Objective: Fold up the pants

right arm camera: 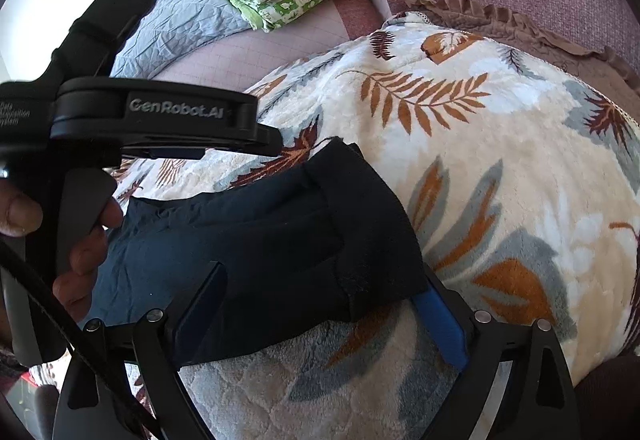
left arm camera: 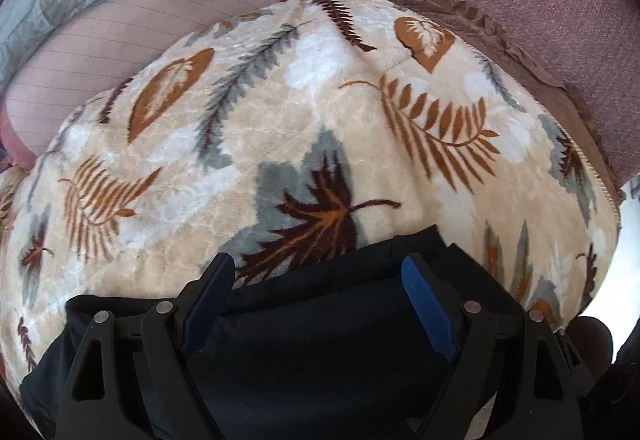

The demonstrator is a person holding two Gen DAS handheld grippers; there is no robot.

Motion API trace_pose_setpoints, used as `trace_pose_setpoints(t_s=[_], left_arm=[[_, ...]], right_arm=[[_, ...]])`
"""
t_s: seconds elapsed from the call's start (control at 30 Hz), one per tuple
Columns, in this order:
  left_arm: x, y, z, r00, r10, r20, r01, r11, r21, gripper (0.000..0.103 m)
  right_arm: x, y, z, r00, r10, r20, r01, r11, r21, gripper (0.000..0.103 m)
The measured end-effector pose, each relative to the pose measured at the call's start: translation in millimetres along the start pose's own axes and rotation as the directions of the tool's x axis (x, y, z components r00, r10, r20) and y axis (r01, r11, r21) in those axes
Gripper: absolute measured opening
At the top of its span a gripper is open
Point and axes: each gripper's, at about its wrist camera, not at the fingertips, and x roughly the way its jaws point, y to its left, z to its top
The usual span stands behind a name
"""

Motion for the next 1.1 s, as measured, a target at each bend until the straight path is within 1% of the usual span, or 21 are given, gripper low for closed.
trace_pose_setpoints(t_s=[0.07,0.13,0.2,0.3,0.4,0.53,0.57,0.67,0.73,0.77,0.8,0.83,0.87,0.9,0.93,0.97,1.0,1.1], left_arm=[[4.3,-0.2,4.2,0.998,-0.062,-0.017,0.062,0.998,0.000,0.085],[12.3,-2.3,10.5,0.989,-0.136,-0.054,0.137,0.990,0.013,0.085],[18.7,-6.4,15.4,0.980,-0.181,-0.078,0.183,0.983,0.030,0.085],[30.9,-15.9,21.2,0.969,-0.217,-0.122,0.226,0.972,0.064,0.085],[42.6,-22.1,24.4,0.955,-0.246,-0.165,0.260,0.963,0.071,0.085],[56.8,-29.4,26.0,0.946,-0.254,-0.200,0.275,0.958,0.083,0.085],[59.9,-32.1,26.0,0.947,-0.248,-0.206,0.271,0.958,0.093,0.085],[63.7,-43.0,26.8,0.950,-0.219,-0.225,0.257,0.954,0.156,0.085],[64.6,-49.4,27.5,0.946,-0.200,-0.254,0.253,0.948,0.195,0.084],[63.8,-50.1,28.1,0.944,-0.203,-0.259,0.258,0.946,0.196,0.074],[62.0,-49.9,29.0,0.944,-0.204,-0.258,0.258,0.946,0.196,0.050],[59.6,-48.8,29.9,0.943,-0.211,-0.259,0.264,0.945,0.192,0.036],[57.2,-46.3,30.7,0.939,-0.224,-0.263,0.276,0.944,0.179,0.025],[54.6,-43.5,30.9,0.934,-0.242,-0.263,0.290,0.943,0.165,0.020],[51.6,-41.3,30.2,0.932,-0.255,-0.259,0.301,0.941,0.158,0.020],[47.4,-38.7,28.8,0.931,-0.266,-0.250,0.309,0.939,0.152,0.019],[42.3,-36.3,27.4,0.932,-0.274,-0.238,0.313,0.938,0.148,0.019],[23.4,-25.5,22.9,0.932,-0.307,-0.195,0.335,0.933,0.132,0.018]], right_arm=[[0.8,-0.4,0.9,1.000,0.003,0.003,-0.003,1.000,0.001,0.096],[0.9,-1.8,1.5,1.000,0.009,0.006,-0.009,1.000,0.006,0.096],[1.0,-3.6,2.2,1.000,0.017,0.012,-0.018,1.000,0.014,0.096],[2.2,-3.2,3.1,1.000,0.014,0.017,-0.015,1.000,0.011,0.096],[3.7,-1.2,3.8,1.000,0.005,0.018,-0.005,1.000,0.005,0.096],[4.6,-1.0,4.3,1.000,-0.001,0.023,0.000,1.000,0.018,0.096],[5.1,-1.3,4.7,1.000,-0.002,0.026,0.002,1.000,0.020,0.096],[10.6,-0.1,8.7,0.999,-0.017,0.034,0.016,0.999,0.028,0.096],[14.5,1.2,11.4,0.999,-0.028,0.038,0.026,0.999,0.030,0.096],[17.1,2.2,12.9,0.999,-0.032,0.040,0.031,0.999,0.031,0.096],[18.9,3.1,14.1,0.999,-0.034,0.041,0.033,0.999,0.030,0.096],[20.9,4.0,15.5,0.999,-0.035,0.041,0.034,0.999,0.027,0.094],[21.8,4.6,16.7,0.999,-0.034,0.042,0.033,0.999,0.025,0.091],[22.8,3.2,18.6,0.999,-0.030,0.043,0.029,0.999,0.023,0.076],[24.1,2.5,19.9,0.999,-0.018,0.040,0.017,1.000,0.021,0.055],[25.9,2.0,20.9,1.000,-0.004,0.031,0.003,1.000,0.021,0.045],[28.7,0.8,22.5,1.000,0.016,0.013,-0.016,1.000,0.025,0.033],[28.3,-1.0,26.3,0.998,0.055,-0.011,-0.055,0.998,0.041,0.025]])
